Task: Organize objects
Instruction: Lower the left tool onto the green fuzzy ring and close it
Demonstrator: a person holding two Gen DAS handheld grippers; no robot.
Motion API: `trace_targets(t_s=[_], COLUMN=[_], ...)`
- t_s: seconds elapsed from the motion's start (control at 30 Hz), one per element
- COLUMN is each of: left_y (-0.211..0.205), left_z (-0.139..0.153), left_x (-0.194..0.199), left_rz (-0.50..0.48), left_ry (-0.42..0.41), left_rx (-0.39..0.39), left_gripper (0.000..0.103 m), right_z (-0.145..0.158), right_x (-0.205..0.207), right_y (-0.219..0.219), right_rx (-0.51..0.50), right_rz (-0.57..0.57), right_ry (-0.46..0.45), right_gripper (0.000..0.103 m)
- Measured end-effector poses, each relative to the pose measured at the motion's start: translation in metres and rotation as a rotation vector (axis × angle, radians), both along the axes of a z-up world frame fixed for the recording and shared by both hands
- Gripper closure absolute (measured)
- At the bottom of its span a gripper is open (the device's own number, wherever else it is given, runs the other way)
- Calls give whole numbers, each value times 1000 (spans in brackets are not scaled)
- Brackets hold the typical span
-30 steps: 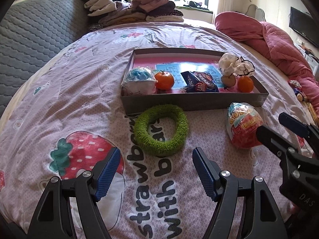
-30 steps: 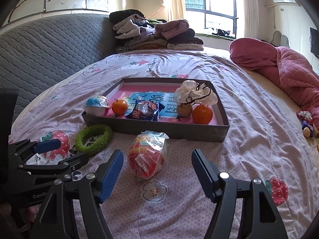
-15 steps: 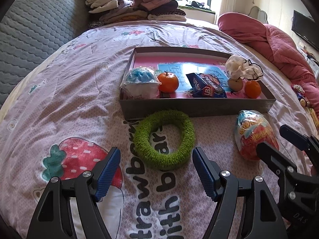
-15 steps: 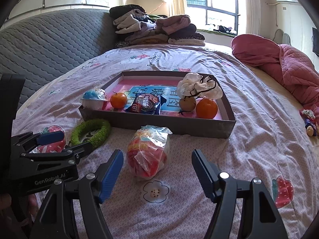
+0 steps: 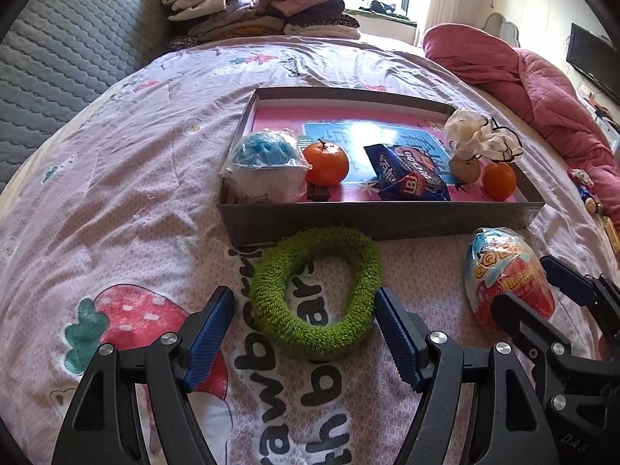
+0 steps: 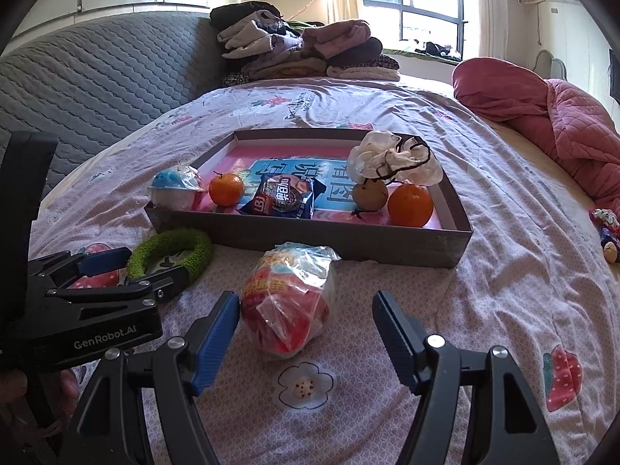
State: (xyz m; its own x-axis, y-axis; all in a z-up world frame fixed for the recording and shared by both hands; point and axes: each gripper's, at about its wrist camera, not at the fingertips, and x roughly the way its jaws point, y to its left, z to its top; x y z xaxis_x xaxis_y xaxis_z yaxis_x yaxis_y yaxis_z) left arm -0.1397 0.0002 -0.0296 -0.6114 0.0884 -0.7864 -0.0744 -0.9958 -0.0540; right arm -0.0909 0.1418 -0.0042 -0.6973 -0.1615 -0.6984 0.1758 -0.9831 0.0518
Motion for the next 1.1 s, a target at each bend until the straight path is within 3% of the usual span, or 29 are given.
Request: trace_targets(t_s=[0.57,0.73,0.8,1.1], left_y=[2,3,2,4], left_z=[-13,-14,-13,-12], left_x=[-14,-15,-16,-15], left_rz=[-21,-27,-26,-39], left_ry=[-7,-2,-1,9], left_rx=[5,0,5,6], left_gripper=[26,28,30,46], right_z=[-9,-12,-13,-11], right_x=[-12,-14,-15,-12], right_y=[-3,-5,-7,-7], right_rx=[-2,-9,-6,-10], right_rz=[1,9,16,34], right_ry=[-28,-37,-39,-26], right_gripper=[33,42,48,49])
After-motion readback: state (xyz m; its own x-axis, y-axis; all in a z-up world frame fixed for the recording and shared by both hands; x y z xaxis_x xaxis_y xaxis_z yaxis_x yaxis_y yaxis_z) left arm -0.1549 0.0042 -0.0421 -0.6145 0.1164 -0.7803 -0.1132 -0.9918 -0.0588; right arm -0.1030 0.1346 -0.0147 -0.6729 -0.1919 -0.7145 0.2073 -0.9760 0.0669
